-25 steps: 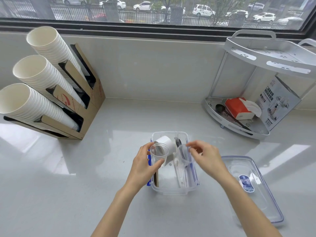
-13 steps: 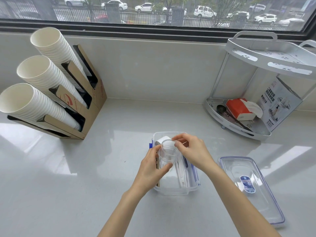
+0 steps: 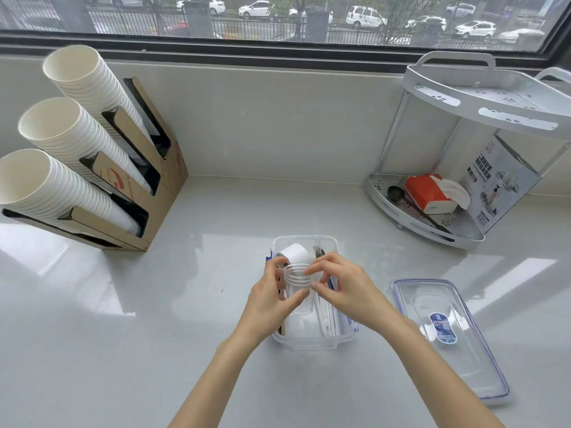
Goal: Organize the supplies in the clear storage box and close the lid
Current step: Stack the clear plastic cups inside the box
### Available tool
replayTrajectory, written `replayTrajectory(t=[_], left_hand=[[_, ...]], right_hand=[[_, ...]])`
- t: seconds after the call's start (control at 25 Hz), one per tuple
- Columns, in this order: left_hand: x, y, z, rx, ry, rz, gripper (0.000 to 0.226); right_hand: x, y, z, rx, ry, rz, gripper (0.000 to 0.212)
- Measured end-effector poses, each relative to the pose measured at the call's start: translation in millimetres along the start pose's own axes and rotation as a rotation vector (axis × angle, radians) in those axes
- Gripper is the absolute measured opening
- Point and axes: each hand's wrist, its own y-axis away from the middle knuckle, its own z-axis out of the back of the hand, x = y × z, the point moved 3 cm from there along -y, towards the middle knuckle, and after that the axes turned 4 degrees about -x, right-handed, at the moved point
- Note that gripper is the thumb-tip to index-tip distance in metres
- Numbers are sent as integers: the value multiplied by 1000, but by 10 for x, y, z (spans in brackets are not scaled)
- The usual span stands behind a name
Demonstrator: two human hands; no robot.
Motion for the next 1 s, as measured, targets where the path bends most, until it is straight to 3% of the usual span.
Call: replayTrajectory(t=[0.24,0.68,1.0], left_hand=[[61,-45,-36,-28,-136,-47,17],[239,-67,-94,-2,-585,-148,22],[309,-54,-138,25,-735,-189,26]], right_hand=[[-151,-9,-77,44,21,-21,13],[-286,-21,-427,251,-26,-213,18],[-332,24,-556,208,-4,-266,26]])
